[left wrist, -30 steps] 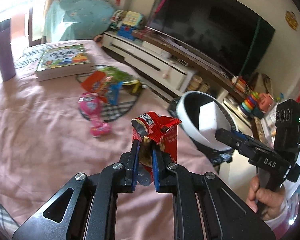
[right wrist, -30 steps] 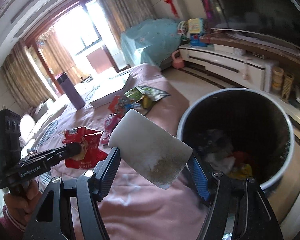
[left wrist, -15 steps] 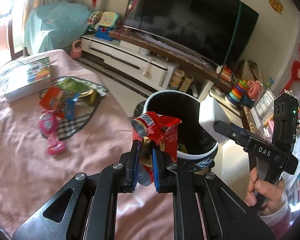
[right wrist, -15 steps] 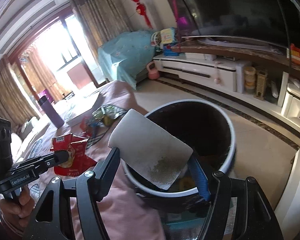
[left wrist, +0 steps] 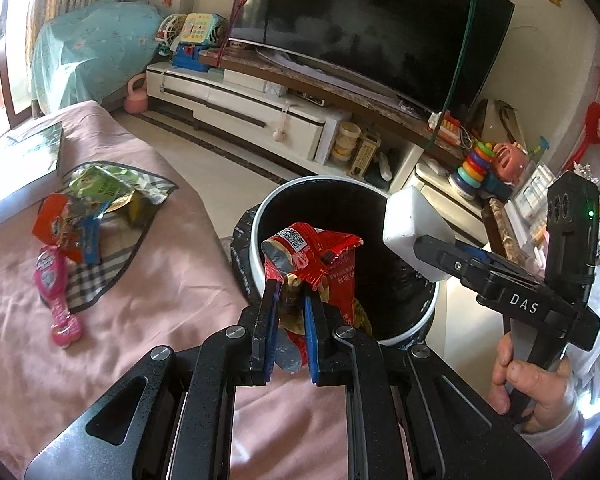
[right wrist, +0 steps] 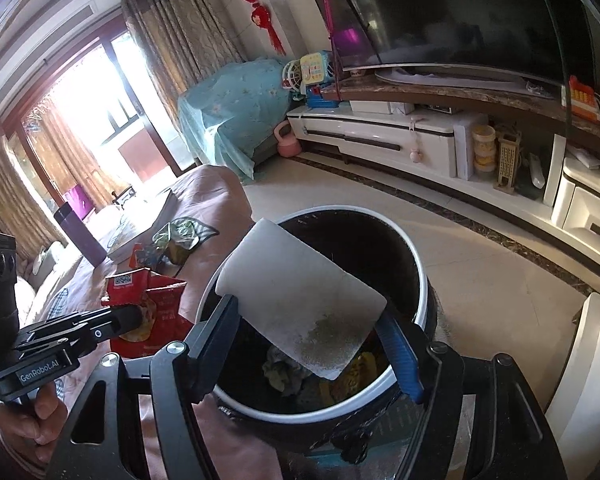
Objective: Collect trash
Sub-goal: 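Carry the chip bag and sponge over the bin and release both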
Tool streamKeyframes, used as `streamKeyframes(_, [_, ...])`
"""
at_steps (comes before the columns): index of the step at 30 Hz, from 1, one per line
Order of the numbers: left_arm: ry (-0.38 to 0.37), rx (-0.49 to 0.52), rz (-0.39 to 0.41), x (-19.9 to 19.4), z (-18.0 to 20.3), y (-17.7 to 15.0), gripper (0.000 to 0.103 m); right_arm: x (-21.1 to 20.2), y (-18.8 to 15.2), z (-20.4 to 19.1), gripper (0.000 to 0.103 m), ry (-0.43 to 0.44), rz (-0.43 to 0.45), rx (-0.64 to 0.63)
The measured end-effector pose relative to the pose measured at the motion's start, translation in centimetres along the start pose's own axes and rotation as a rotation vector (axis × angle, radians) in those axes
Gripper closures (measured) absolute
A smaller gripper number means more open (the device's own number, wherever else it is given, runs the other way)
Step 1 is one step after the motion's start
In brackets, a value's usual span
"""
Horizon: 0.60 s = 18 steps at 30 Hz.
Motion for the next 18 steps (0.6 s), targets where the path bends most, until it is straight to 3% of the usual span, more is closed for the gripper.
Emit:
streamKeyframes(13, [-0.001, 0.018, -0.035, 2.6, 1.0, 0.0, 0.091, 1.5, 0.3, 1.3, 0.028, 0.000, -0.025, 0.007])
streamKeyframes(14, [0.000, 0.021, -0.041, 2.9, 1.1, 0.0, 0.088, 1.6, 0.2, 1.4, 0.027, 0.000, -0.031, 0.004])
streamKeyframes(16, [0.003, 0.015, -0.058, 3.2, 1.0, -0.3, 0.071, 1.8, 0.2, 1.5, 0.024, -0.001, -0.036, 0.000])
streamKeyframes(17, [0.010, 0.010, -0.061, 3.3, 0.9, -0.3, 0.057, 1.8, 0.2, 1.6, 0.022, -0.003, -0.038, 0.001])
streamKeyframes(18, [0.010, 0.009, -0.054, 3.3, 0.9, -0.2, 0.054, 2.0, 0.2, 1.8, 0.021, -0.006, -0.043, 0.005])
Point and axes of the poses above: each gripper's, at about its wrist camera, not at the fingertips, and x roughly the way its jaws point, z to its right, y to its top, the point moved 10 cm from there along x, roughly the way its jaws point, and after that the axes turned 14 degrees about z, right-handed, at the moved point
